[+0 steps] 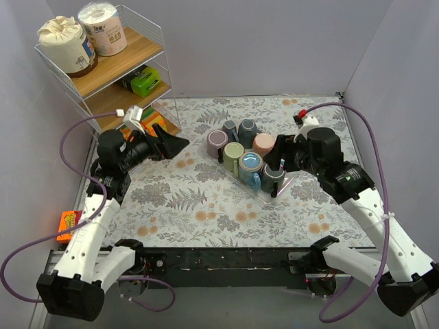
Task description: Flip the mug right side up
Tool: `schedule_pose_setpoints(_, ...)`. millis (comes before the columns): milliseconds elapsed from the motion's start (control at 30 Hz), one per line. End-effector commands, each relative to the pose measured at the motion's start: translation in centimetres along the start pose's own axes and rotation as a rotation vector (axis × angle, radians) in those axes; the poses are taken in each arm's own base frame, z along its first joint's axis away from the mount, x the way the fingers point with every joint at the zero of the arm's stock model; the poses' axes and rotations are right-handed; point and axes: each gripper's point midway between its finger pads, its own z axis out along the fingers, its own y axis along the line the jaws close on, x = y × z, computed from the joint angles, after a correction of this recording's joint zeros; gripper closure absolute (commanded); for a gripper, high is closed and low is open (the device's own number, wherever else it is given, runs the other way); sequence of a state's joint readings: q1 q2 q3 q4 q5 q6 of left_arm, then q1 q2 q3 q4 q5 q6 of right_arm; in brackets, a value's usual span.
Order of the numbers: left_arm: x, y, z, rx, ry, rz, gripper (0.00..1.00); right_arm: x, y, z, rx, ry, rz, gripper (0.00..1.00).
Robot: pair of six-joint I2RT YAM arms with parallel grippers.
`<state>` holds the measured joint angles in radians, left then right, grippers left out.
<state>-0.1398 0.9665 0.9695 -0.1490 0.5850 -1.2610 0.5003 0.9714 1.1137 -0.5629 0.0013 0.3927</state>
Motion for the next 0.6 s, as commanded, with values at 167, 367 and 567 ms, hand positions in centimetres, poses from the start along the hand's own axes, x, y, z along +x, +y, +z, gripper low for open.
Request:
schedule_pose_setpoints(167,12.3,1.7,-2.8,-0.095,0.154,-0.249,0.02,6.5,0.0,2.6,-0.007,0.116,-0.071,0.29)
schedule_pose_setpoints(367,13.2,1.5,-4.0,-0.103,0.111,-0.338,0.02,9.6,-0.1,4.8,0.021,0.182,-0.107,0.27)
schedule_pose_setpoints(567,13.0,1.1,-3.6,-0.083,0.155,-0.258,0.02,10.5,0.0,6.9,0.039,0.200,-0.149,0.28)
